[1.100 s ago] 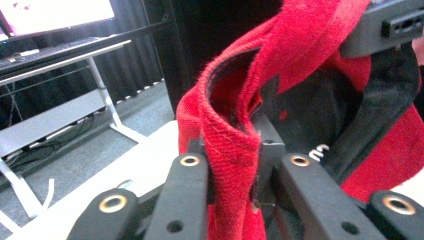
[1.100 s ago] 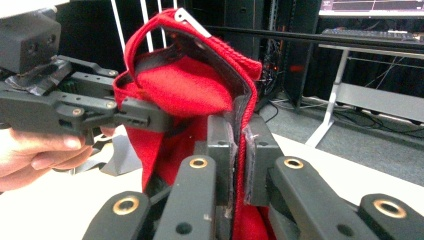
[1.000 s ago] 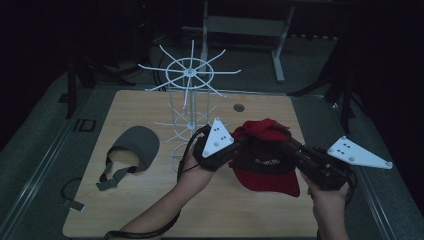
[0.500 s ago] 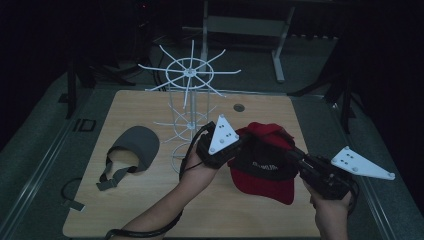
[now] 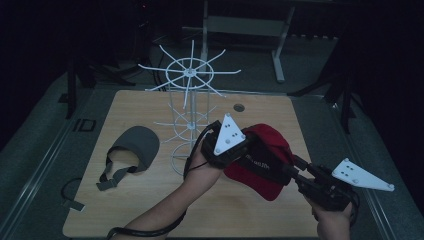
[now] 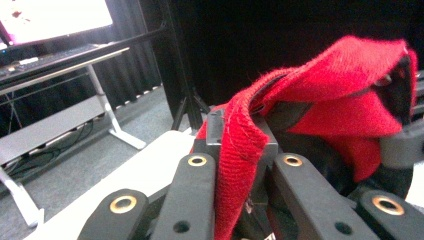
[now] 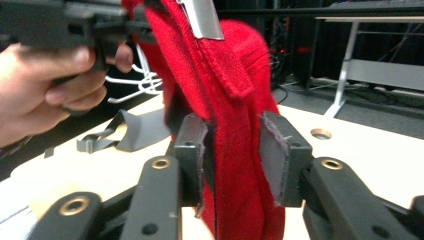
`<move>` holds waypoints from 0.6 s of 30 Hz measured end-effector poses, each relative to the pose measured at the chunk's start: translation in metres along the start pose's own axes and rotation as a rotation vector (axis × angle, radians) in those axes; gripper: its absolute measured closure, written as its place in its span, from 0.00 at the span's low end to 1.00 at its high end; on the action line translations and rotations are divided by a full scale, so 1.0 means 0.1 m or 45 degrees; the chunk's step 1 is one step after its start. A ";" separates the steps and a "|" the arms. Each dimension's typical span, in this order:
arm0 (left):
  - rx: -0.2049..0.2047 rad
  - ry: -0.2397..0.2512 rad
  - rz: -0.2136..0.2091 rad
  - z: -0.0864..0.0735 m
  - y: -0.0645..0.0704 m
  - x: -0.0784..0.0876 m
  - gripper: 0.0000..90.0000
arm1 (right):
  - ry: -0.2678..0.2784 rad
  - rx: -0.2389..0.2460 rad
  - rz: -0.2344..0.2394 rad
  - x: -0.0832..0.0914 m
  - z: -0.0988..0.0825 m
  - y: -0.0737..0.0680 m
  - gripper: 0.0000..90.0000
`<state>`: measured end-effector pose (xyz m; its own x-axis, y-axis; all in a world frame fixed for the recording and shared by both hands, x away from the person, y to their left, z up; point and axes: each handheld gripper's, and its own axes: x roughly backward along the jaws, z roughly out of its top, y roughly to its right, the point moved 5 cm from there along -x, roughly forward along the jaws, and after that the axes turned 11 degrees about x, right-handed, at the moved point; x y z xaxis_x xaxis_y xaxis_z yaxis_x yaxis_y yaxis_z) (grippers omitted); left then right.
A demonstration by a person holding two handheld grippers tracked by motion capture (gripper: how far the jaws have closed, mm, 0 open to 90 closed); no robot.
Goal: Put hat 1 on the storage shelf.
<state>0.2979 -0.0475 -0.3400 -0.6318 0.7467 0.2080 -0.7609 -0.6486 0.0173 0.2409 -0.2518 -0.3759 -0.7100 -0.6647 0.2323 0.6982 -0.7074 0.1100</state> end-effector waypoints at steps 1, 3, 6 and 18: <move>0.003 0.005 0.000 0.01 0.00 0.00 0.95 | -0.001 0.006 0.008 0.01 0.00 -0.01 0.62; 0.015 0.013 -0.008 0.02 -0.01 0.01 0.95 | -0.006 0.035 0.039 0.04 0.02 -0.05 0.56; 0.023 0.015 -0.024 0.01 -0.01 0.02 0.95 | 0.030 0.077 0.057 0.13 0.09 -0.11 0.52; 0.037 0.052 -0.249 -0.05 -0.10 0.13 0.94 | 0.048 0.100 0.073 0.09 0.19 0.02 0.51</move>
<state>0.2968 -0.0304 -0.3423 -0.4785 0.8637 0.1583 -0.8653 -0.4945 0.0818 0.2381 -0.2547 -0.3552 -0.6708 -0.7130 0.2041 0.7415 -0.6482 0.1731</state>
